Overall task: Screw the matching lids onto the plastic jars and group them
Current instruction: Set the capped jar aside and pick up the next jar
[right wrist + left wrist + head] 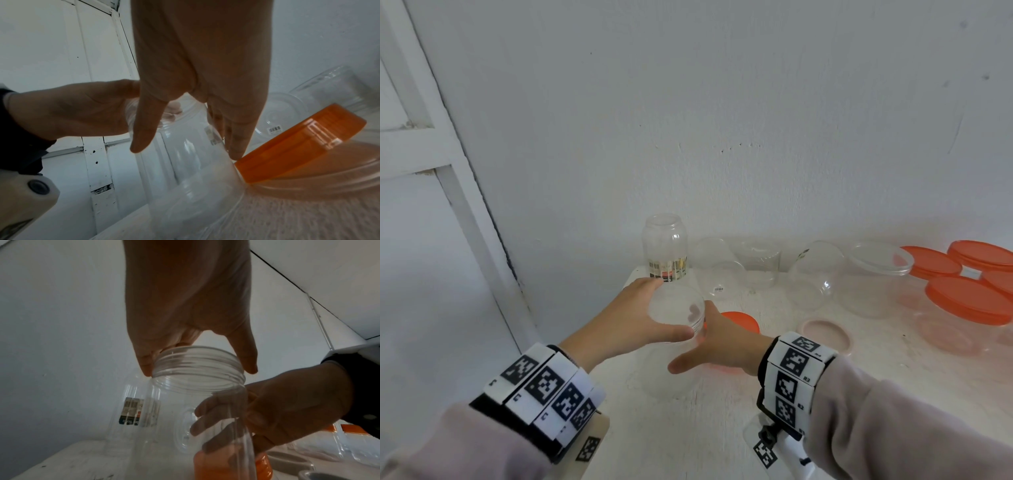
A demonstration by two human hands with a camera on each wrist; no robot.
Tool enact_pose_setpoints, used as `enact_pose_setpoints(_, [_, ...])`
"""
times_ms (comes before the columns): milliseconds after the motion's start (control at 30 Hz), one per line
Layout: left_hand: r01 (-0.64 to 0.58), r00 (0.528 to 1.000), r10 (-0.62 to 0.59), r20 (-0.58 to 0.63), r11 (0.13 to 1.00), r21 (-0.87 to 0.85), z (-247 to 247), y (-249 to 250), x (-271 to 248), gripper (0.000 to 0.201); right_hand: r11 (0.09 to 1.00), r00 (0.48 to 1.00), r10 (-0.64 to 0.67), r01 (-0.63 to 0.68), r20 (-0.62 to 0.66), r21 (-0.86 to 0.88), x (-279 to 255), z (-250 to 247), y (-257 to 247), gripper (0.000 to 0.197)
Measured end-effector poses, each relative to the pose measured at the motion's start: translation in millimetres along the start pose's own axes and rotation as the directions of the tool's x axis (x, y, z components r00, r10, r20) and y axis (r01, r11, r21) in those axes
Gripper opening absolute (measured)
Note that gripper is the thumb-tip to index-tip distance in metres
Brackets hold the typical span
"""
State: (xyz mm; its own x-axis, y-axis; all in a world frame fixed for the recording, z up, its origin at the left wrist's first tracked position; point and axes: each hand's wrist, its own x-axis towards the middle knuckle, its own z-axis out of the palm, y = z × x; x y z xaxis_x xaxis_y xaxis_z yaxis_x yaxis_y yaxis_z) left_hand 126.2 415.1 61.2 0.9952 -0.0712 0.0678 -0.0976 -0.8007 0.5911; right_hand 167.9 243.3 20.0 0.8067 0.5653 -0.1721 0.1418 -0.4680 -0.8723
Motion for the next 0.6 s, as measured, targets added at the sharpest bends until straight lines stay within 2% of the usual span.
enact_pose_setpoints(167, [0.014, 0.999, -0.012, 0.035, 0.999, -0.034, 0.7, -2.2, -0.7, 0.113, 0.999, 1.000, 0.029, -0.029, -0.002, -0.025, 1.0, -1.1, 0.6, 0.105])
enact_pose_setpoints(267, [0.024, 0.998, -0.015, 0.059, 0.988, -0.151, 0.9, -5.0, -2.5, 0.129, 0.998, 0.999, 0.047, -0.046, 0.012, -0.045, 1.6, -2.1, -0.1, 0.106])
enact_pose_setpoints(333, [0.027, 0.997, -0.010, 0.076, 0.973, -0.230, 0.3, -9.4, -5.4, 0.131, 0.996, 0.998, 0.055, -0.053, 0.027, -0.071, -0.3, -7.7, -3.3, 0.107])
enact_pose_setpoints(467, [0.196, 0.976, -0.142, 0.167, 0.909, -0.368, -1.6, -23.1, -13.0, 0.142, 0.990, 0.998, 0.034, -0.026, 0.050, -0.141, -5.5, -32.8, -22.8, 0.118])
enact_pose_setpoints(533, [0.222, 0.969, -0.142, 0.203, 0.859, -0.461, 1.5, -27.3, -16.9, 0.137, 0.977, 0.997, 0.002, 0.016, 0.083, -0.213, -6.0, -42.8, -40.0, 0.116])
enact_pose_setpoints(600, [0.188, 0.975, -0.091, 0.201, 0.819, -0.542, 7.5, -28.6, -18.6, 0.110, 0.949, 0.992, -0.023, 0.060, 0.123, -0.311, -2.7, -45.1, -56.6, 0.111])
